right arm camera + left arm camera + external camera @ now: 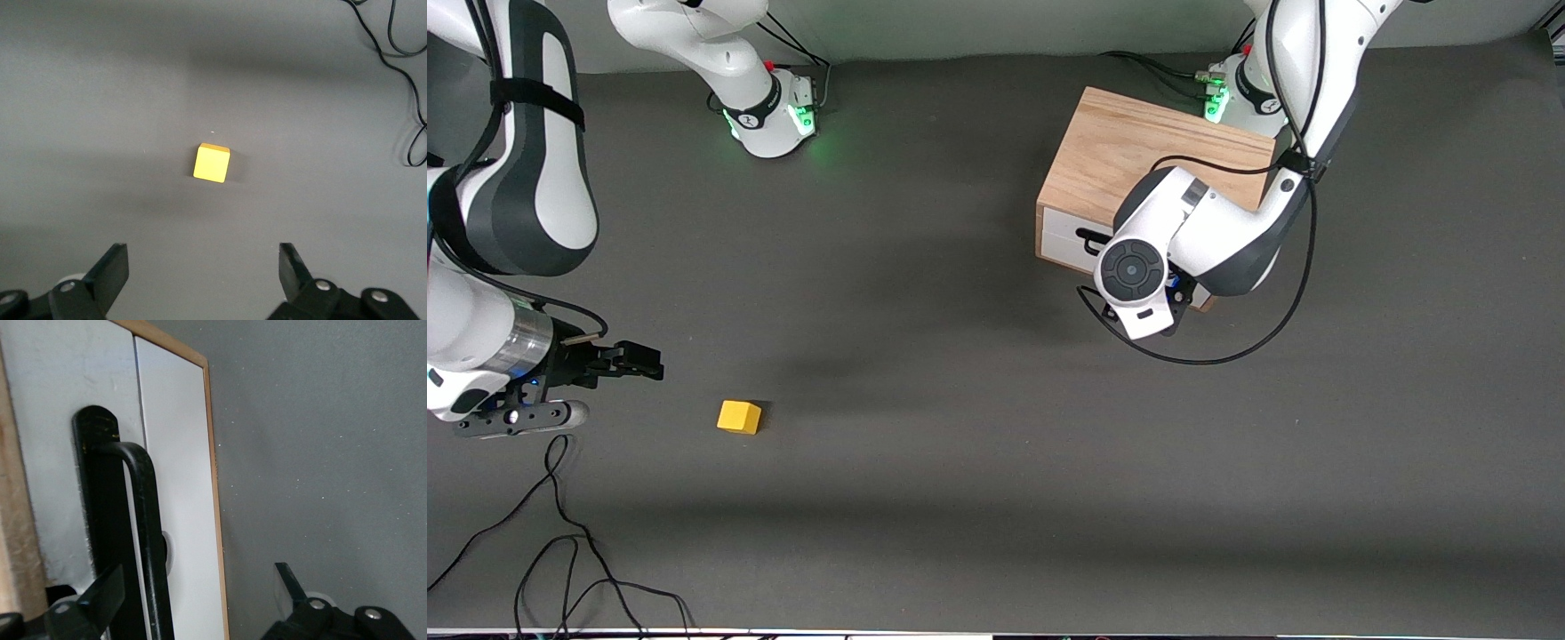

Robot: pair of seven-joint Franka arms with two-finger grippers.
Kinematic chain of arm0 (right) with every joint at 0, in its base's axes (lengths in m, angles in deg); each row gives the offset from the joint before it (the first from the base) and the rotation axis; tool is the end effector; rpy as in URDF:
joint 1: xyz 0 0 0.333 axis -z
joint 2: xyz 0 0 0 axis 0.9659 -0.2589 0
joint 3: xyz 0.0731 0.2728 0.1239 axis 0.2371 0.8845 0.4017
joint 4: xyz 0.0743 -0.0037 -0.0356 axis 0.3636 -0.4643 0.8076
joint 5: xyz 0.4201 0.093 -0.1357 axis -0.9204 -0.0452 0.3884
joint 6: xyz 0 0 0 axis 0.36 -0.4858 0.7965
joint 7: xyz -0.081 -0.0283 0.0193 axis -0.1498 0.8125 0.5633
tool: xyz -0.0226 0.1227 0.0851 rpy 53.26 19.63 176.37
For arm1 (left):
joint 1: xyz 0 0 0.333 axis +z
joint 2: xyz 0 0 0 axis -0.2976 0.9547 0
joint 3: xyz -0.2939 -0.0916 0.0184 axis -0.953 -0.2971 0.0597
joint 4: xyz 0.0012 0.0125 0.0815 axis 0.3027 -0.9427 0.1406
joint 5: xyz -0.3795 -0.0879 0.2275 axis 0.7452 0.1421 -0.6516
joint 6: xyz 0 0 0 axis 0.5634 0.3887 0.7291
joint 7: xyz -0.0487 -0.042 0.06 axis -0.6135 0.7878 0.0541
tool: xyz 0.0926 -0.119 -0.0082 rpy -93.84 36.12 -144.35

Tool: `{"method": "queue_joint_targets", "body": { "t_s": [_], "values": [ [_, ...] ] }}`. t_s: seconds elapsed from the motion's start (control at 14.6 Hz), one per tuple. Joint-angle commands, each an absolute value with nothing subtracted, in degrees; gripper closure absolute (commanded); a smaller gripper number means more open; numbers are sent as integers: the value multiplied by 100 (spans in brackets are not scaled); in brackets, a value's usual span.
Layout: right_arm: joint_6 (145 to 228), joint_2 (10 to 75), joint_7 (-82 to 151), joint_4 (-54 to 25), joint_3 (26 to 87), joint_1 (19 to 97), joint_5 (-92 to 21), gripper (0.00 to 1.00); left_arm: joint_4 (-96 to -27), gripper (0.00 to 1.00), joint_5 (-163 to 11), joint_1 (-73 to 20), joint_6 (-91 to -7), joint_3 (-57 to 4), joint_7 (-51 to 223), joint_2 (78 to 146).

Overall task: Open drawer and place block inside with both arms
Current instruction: 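Pull the drawer open with the left gripper while the right gripper reaches the cube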

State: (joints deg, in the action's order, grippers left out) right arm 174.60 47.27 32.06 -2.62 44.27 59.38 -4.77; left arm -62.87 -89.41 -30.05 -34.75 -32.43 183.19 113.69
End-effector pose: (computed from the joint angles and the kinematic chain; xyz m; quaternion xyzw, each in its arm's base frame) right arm 0.7084 0.0081 0.4107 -0.9991 -0.0409 0.0140 0.0038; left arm 0.5159 -0.3712 0.2137 -0.8251 -0.5262 0.1211 0.1662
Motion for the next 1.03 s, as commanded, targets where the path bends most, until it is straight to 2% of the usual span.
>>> {"method": "queue_joint_targets", "body": {
  "t_s": [0.0, 0.41, 0.55, 0.75, 0.96],
  "values": [
    [17820, 4768, 3124, -428, 4412, 5918, -580, 0, -6390, 0, -9027, -3076, -3695, -3218, 18484, 11364],
    [18251, 4715, 3133, -629, 4412, 5909, -580, 0, -6215, 0, -9088, -3059, -3809, -3218, 18475, 11452],
    [18716, 4593, 3098, -910, 4412, 5909, -571, 0, -6145, 0, -9132, -3059, -3853, -3218, 18475, 11513],
    [18911, 4399, 3151, -947, 4464, 5882, -615, 0, -6004, 0, -9150, -3059, -3862, -3218, 18484, 11672],
    [19331, 4171, 3116, -1209, 4465, 5882, -1115, 0, -5741, 0, -9220, -3076, -3932, -3218, 18493, 11874]
  ]
}}
